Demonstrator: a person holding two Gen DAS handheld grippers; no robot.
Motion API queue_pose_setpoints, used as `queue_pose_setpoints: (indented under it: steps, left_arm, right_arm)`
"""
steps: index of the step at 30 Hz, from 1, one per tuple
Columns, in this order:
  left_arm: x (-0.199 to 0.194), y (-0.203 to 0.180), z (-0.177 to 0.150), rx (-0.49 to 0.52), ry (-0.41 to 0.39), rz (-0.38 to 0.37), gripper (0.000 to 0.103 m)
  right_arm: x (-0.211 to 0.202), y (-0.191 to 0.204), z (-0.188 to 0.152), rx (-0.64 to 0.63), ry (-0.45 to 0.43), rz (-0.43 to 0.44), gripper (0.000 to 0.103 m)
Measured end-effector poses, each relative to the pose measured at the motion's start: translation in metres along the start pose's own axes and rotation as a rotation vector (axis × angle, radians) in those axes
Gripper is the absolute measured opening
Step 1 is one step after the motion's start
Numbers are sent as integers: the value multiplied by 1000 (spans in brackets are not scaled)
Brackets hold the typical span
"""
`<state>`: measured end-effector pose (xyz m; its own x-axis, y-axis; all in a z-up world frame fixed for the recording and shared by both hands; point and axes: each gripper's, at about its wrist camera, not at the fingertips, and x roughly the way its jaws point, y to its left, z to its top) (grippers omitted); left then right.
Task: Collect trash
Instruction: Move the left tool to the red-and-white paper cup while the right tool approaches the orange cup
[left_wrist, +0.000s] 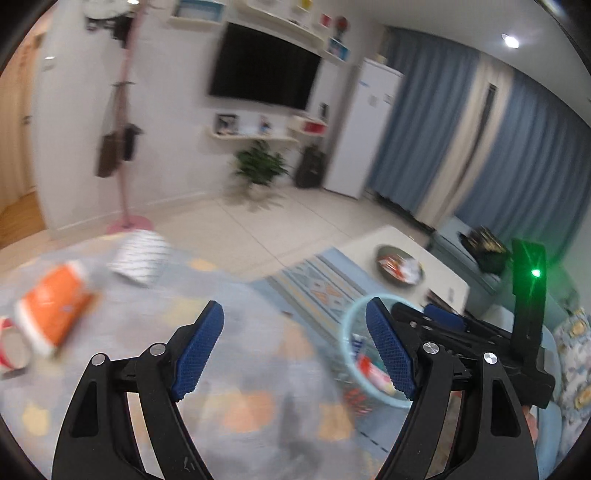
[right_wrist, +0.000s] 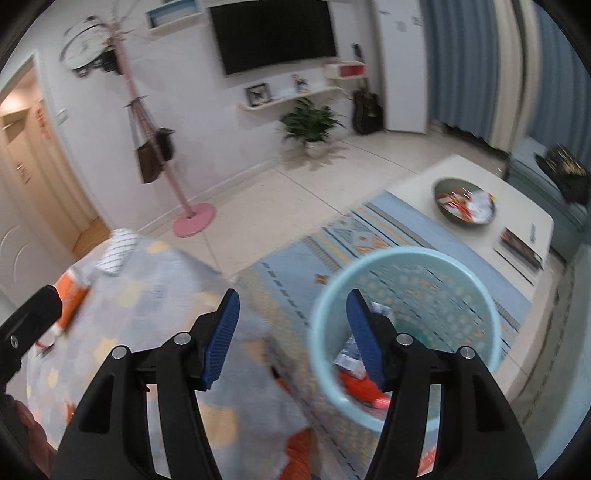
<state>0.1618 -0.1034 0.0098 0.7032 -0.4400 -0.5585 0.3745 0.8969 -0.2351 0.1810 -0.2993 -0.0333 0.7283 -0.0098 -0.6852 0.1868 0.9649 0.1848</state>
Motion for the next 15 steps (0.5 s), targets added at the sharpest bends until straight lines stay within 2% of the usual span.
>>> queue_pose_setpoints:
  steps: [3, 5, 9, 13, 15]
  left_arm:
    - [-24, 35, 3, -45, -39, 82, 78]
    - [-37, 62, 3, -86, -55, 135, 78]
    - [-62, 126, -4, -185, -65, 244, 78]
    - [-79, 187, -13, -282, -55, 369, 78]
    - [-78, 213, -18, -306, 1, 438, 81]
  right_arm:
    - [-2, 37, 0, -63, -16, 35, 62]
    - [-4, 66, -4, -131, -28, 53, 71]
    - [-5, 128, -14, -250, -36, 133, 73]
    - [1, 174, -17, -314, -23, 199, 83]
    - [7, 195, -17, -334, -4, 235, 85]
